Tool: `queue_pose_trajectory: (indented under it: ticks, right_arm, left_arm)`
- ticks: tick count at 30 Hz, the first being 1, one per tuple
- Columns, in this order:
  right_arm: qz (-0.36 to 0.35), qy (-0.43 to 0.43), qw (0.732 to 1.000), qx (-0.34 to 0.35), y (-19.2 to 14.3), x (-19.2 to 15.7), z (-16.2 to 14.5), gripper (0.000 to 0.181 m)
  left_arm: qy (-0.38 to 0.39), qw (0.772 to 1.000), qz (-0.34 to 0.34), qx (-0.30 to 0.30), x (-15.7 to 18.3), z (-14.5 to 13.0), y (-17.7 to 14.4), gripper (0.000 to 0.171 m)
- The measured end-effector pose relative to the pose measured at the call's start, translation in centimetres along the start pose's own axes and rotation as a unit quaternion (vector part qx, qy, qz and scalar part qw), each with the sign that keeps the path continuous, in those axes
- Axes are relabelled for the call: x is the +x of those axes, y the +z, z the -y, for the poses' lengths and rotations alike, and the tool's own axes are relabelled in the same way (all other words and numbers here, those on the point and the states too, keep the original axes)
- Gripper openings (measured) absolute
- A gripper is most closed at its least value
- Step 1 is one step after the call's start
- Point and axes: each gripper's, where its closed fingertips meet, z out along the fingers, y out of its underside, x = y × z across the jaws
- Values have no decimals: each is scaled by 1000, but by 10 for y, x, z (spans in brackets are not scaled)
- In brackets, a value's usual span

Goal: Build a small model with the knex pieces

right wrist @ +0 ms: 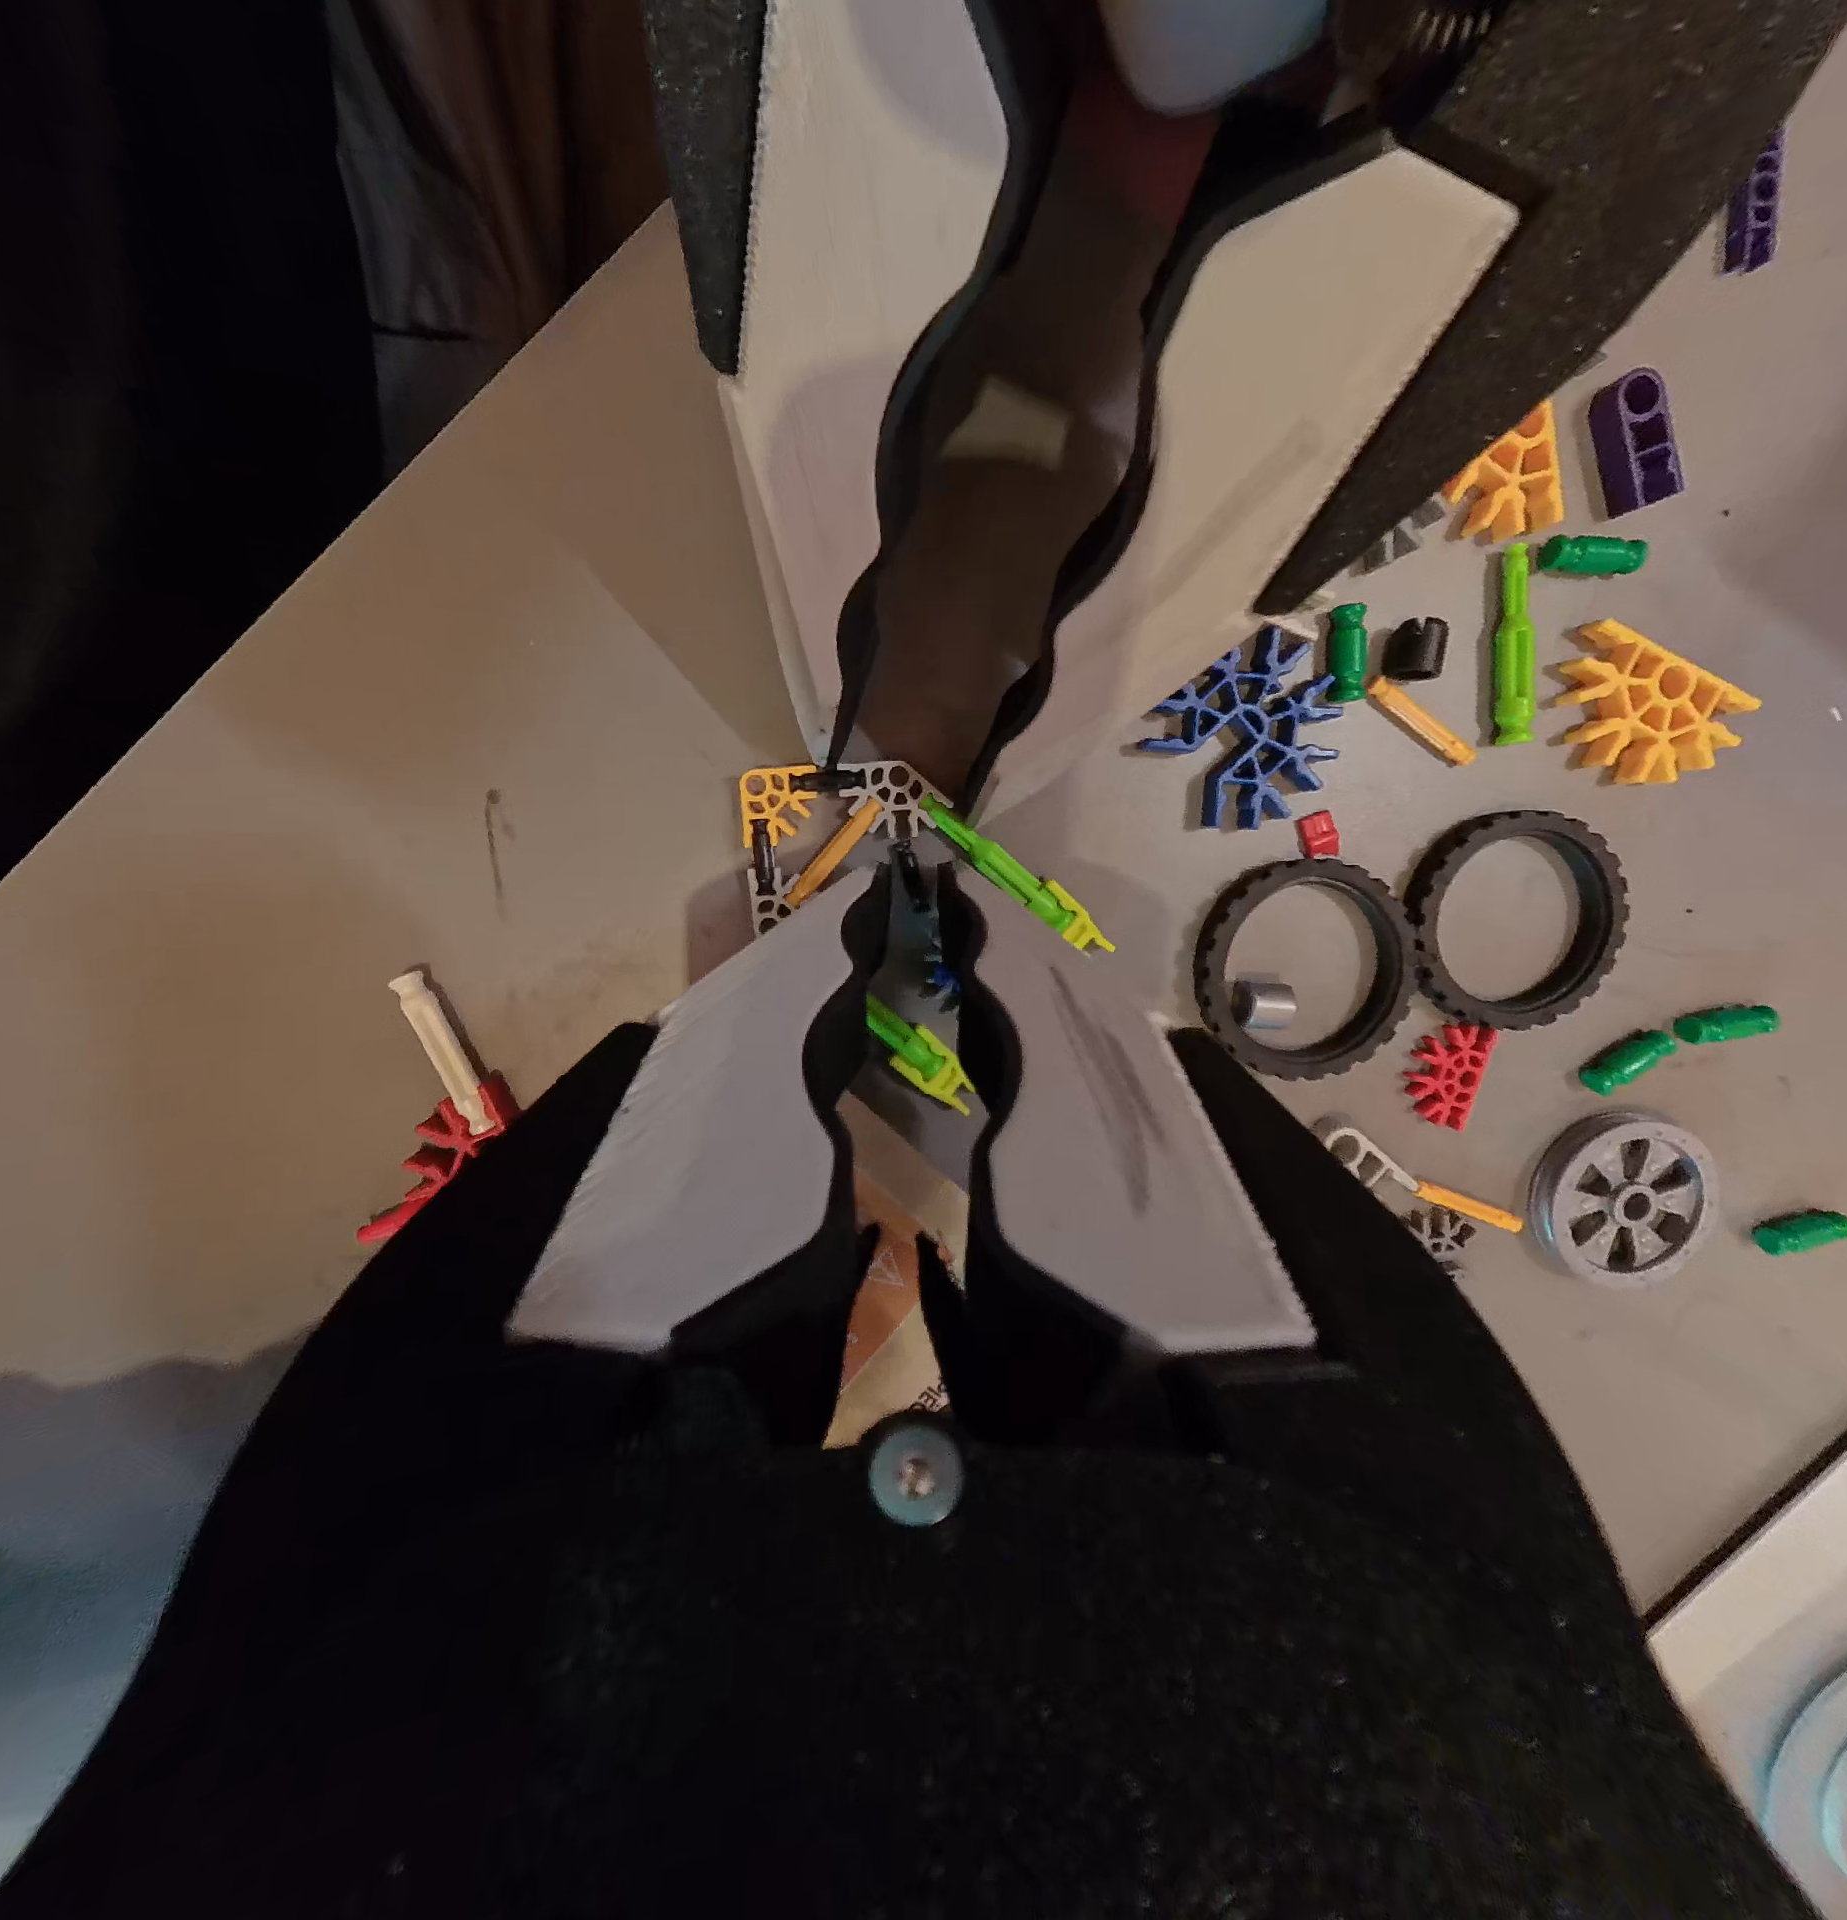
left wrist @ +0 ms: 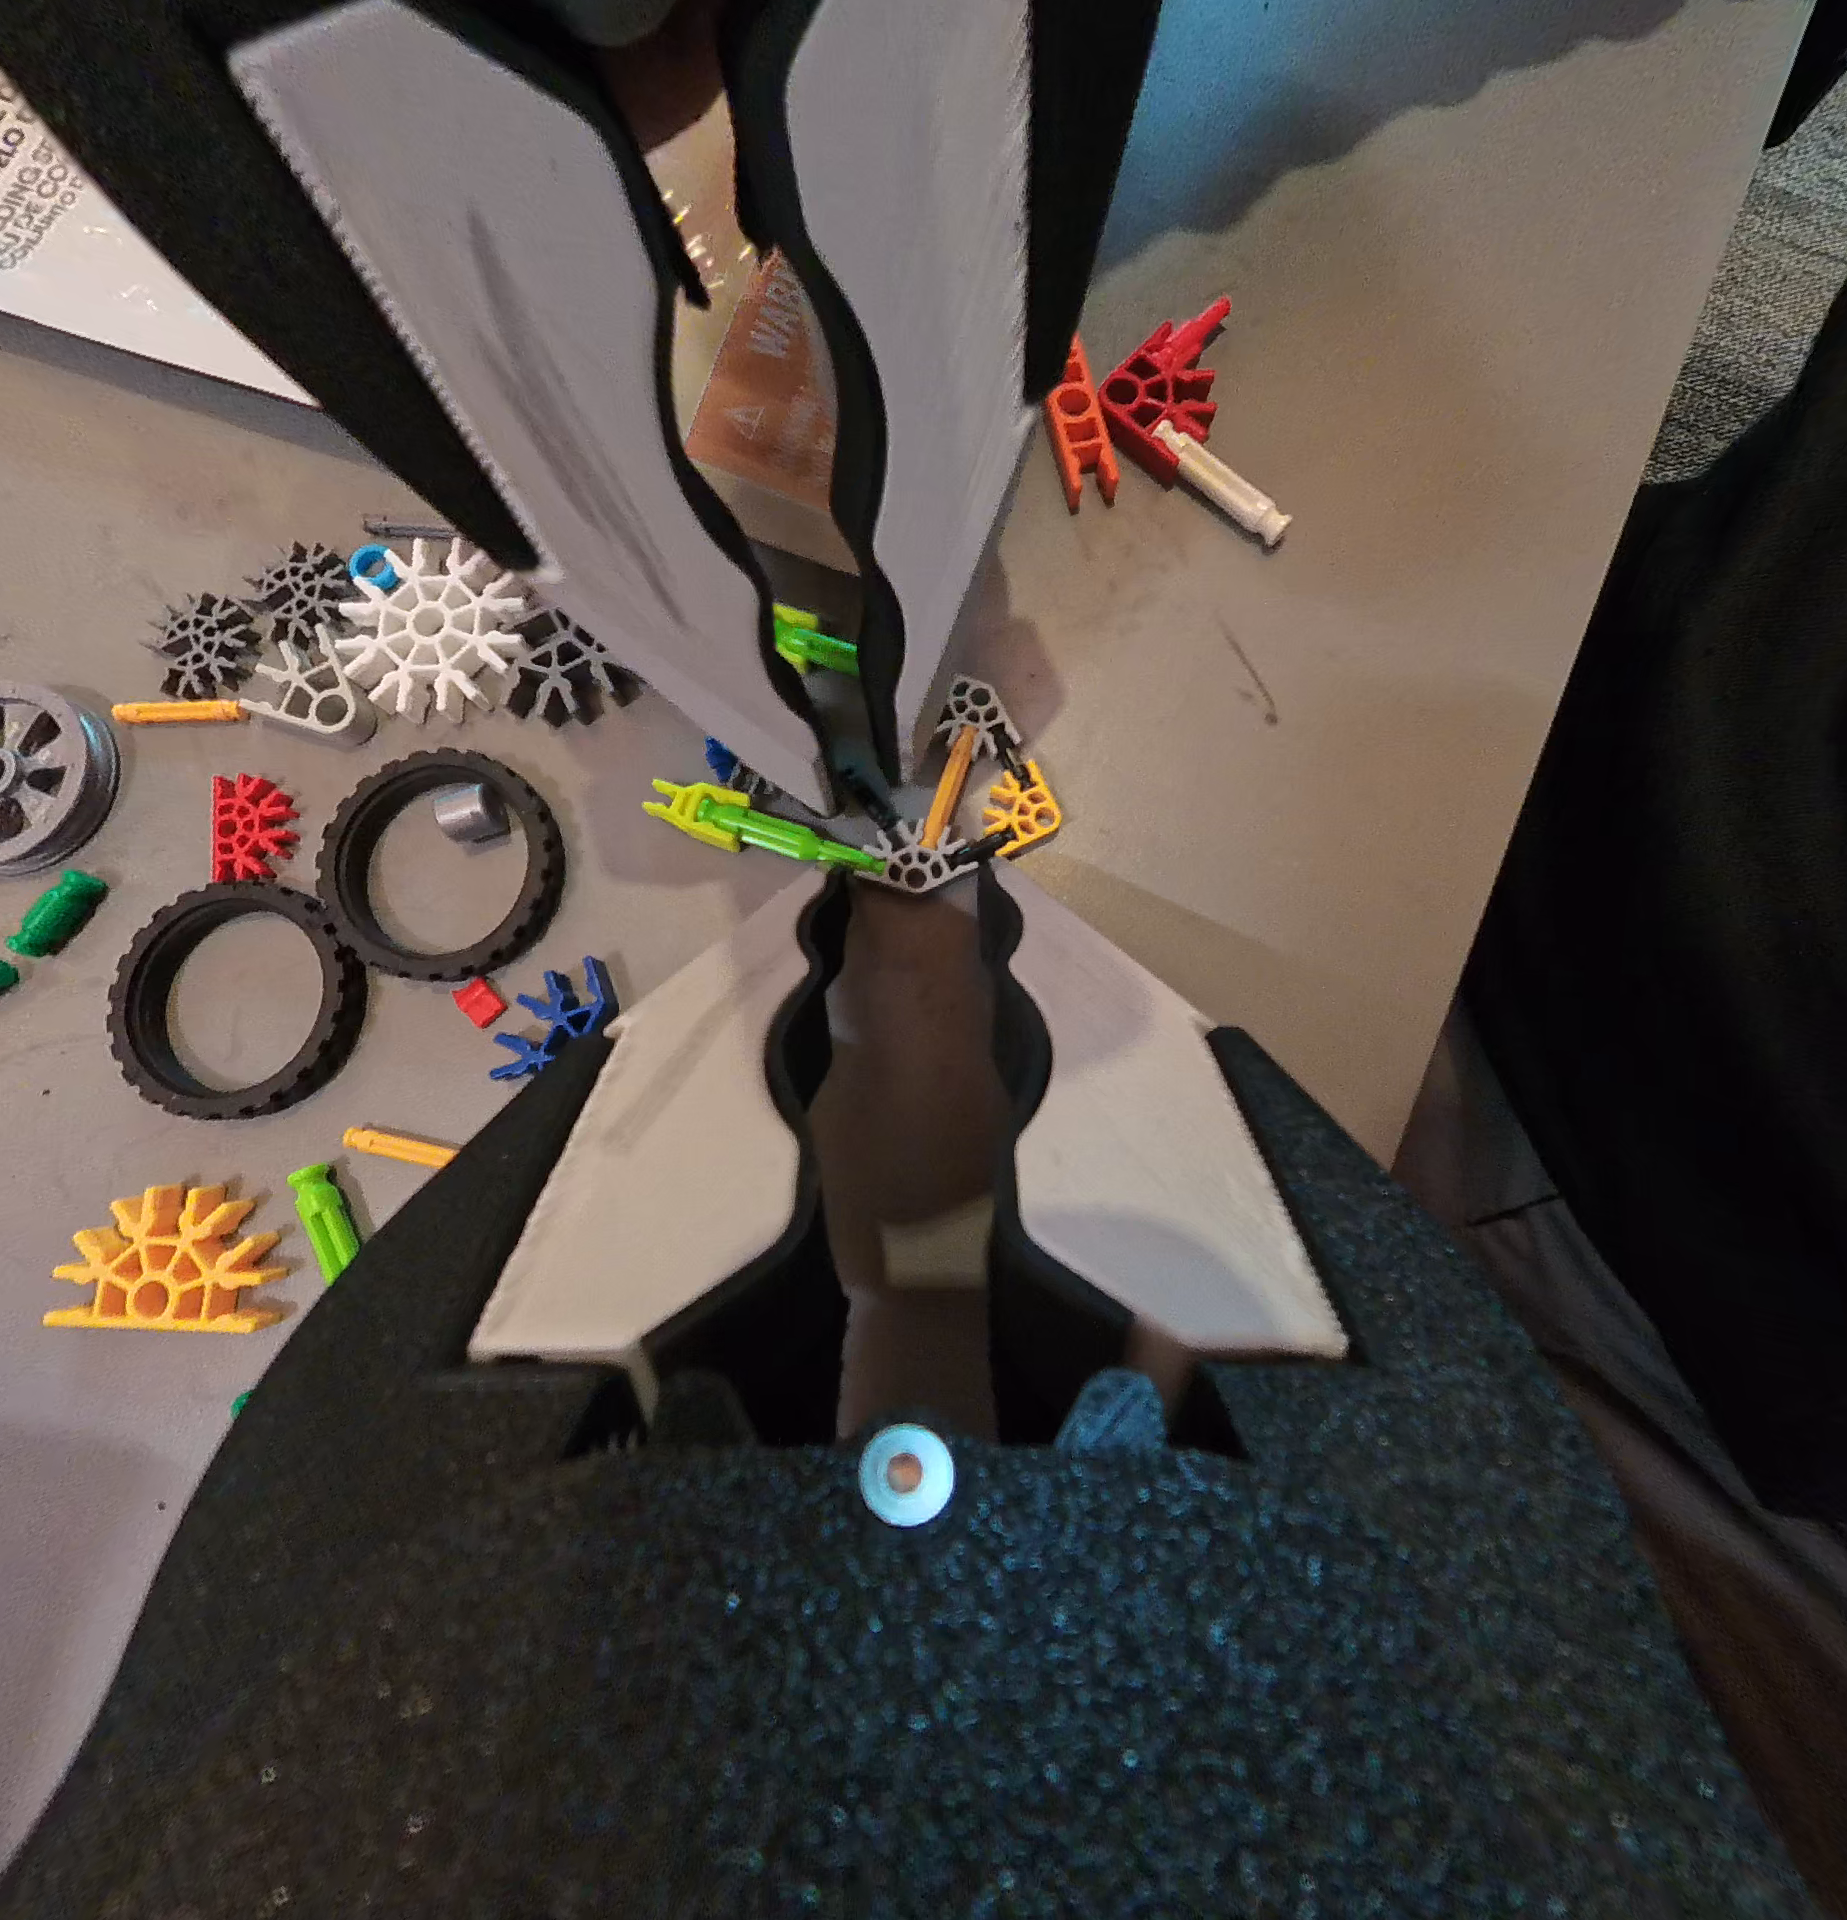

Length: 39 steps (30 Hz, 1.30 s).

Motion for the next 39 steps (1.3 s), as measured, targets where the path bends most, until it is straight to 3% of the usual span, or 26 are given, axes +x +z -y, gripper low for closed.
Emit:
queue_pose_trajectory:
  ticks: [1, 5, 39]
  right_arm:
    - [1, -1, 1000, -3, 2, 0, -1, 8]
    - [1, -4, 1000, -8, 5, 1, -2, 2]
    - [2, -4, 1000, 1, 4, -1, 3, 2]
  left_arm:
    - [0, 1000, 0, 0, 0, 0, 0, 24]
    - [1, 1000, 0, -1, 0, 0, 0, 24]
    - [4, 1000, -2, -5, 0, 1, 1, 24]
